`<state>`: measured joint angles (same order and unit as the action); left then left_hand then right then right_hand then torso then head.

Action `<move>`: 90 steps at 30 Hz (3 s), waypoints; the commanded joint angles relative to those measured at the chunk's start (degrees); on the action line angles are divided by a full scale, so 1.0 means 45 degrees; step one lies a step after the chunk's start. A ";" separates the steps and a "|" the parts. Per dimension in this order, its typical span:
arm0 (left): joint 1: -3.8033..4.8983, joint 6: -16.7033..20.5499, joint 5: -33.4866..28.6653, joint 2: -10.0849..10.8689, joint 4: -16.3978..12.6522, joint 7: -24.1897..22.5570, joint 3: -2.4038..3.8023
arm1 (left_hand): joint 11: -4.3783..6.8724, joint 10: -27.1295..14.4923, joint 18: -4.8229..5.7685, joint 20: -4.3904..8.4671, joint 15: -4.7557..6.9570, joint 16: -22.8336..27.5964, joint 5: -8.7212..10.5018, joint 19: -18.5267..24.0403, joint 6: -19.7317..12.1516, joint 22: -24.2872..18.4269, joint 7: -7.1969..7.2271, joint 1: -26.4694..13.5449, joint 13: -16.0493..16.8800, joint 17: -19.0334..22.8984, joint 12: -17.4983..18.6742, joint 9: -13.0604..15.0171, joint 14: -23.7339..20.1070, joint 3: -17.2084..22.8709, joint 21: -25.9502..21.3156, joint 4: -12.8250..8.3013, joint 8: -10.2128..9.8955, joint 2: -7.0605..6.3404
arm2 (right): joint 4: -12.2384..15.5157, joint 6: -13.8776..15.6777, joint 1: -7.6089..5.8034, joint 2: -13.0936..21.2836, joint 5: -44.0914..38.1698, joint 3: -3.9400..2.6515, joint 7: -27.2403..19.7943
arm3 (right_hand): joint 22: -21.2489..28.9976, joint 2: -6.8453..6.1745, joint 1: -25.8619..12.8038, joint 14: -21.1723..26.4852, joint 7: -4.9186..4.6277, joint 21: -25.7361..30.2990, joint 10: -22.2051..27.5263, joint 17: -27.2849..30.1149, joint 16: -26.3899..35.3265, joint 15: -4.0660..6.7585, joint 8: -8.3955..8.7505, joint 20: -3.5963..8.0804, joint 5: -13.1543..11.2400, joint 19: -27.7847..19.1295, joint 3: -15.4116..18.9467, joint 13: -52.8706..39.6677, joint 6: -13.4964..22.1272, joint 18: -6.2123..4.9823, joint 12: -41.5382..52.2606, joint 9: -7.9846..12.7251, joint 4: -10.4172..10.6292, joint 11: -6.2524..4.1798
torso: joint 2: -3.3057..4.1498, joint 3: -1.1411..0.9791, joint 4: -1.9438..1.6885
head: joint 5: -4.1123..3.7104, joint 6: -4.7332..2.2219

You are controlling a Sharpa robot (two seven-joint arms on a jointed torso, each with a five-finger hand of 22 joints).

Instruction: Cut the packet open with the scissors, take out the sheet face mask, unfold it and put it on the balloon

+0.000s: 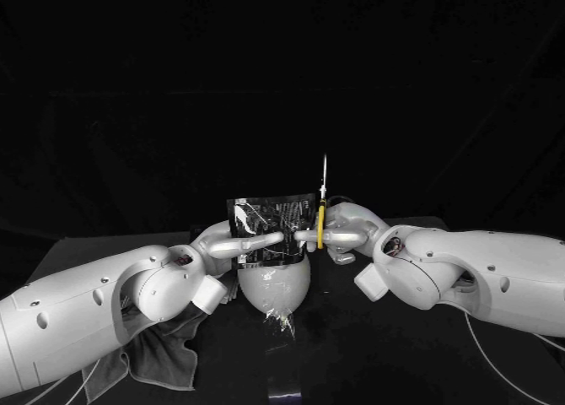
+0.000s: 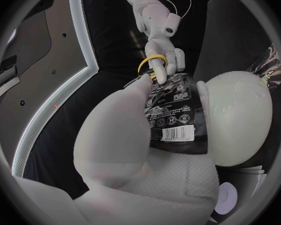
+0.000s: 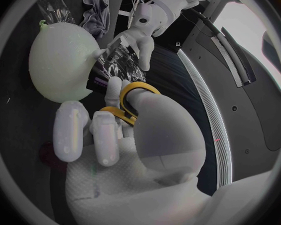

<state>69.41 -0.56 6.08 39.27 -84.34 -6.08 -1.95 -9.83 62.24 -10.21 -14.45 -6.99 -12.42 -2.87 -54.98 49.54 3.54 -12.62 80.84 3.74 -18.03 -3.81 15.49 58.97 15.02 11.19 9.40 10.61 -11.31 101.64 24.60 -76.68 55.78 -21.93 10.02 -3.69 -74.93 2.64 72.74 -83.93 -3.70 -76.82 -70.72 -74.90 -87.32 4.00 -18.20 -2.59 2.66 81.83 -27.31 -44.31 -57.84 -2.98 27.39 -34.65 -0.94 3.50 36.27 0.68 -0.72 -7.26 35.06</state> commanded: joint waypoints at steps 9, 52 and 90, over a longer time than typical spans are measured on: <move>0.0013 -0.0115 -0.0281 -0.0017 0.0110 0.0174 0.0006 | 0.0058 0.0102 -0.0101 -0.0072 -0.0046 0.0238 0.0021 0.0203 0.0276 0.0018 -0.0044 0.0541 0.0017 0.0096 -0.0083 0.0002 0.0012 0.0008 -0.0347 -0.0067 0.0040 0.0236 | 0.0075 -0.0256 -0.0022 0.0061 -0.0405 -0.0013 0.0092 | -0.1824 0.0065 0.0001 -0.1097 0.0093 0.0006 -0.3180 -0.2166 -0.0100 0.0099 -0.0086 0.0044 0.0031 0.0035 -0.0530 0.0000 -0.0027 -0.0048 0.7328 -0.1643 0.0043 -0.1076 | 0.0000 0.0008 0.0015 | 0.0166 0.0047; 0.0046 0.1774 -0.0582 -0.0323 0.0166 -0.1259 0.0009 | 0.1062 0.2887 -0.0092 0.0942 0.0936 -0.0250 0.0014 -0.2108 0.2022 0.0099 0.0908 0.0766 0.0015 -0.0350 -0.0127 0.0912 0.2489 0.3665 -0.0149 -0.0310 0.1681 0.1708 | 0.0257 0.0764 -0.0015 0.0368 0.0783 0.0008 -0.0761 | -0.0911 -0.2253 -0.1824 -0.0660 -0.0690 0.1883 -0.2743 -0.0574 0.0714 -0.0390 0.1654 -0.0243 0.0024 -0.1033 0.1419 -0.0801 0.1948 -0.0418 0.7569 -0.0898 0.0930 -0.0423 | -0.0012 0.0007 0.0043 | 0.0014 0.0023; 0.0573 0.0479 -0.1547 -0.2671 0.2480 -0.1041 0.0051 | 0.1053 0.2898 -0.0043 0.0882 0.0908 -0.0165 0.0016 -0.1942 0.1876 0.0092 0.0927 0.0496 -0.0003 -0.0425 -0.0017 0.1094 0.2432 0.3947 -0.0223 -0.0484 0.1812 0.1615 | 0.2059 0.1134 0.3746 0.2138 -0.1228 0.0191 -0.1605 | -0.0246 -0.2502 -0.1933 -0.0301 -0.0610 0.3411 -0.1899 0.0674 0.1539 -0.0373 0.2190 -0.0309 0.0036 -0.1716 0.3693 0.1192 0.1307 -0.0720 0.5348 -0.0434 0.2191 -0.0437 | -0.0403 -0.0239 0.0767 | -0.0901 0.0818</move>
<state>71.85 4.00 -0.38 27.51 -73.23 -11.22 -1.82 -5.02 75.06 -9.26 -10.36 -2.80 -13.30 -2.49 -63.97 58.29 3.96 -8.49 83.13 3.77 -19.84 -4.15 17.33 69.74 32.51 10.15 7.27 18.55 -4.48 110.57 30.22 -60.09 65.49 -24.69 10.91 -9.51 -74.92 -8.47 64.18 -84.14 -6.40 -61.55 -70.72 -71.97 -80.46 2.34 -8.48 -4.02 2.97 74.18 -10.80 -38.68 -51.74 -5.70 28.12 -36.62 8.97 3.50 34.66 -0.27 2.36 -10.90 38.17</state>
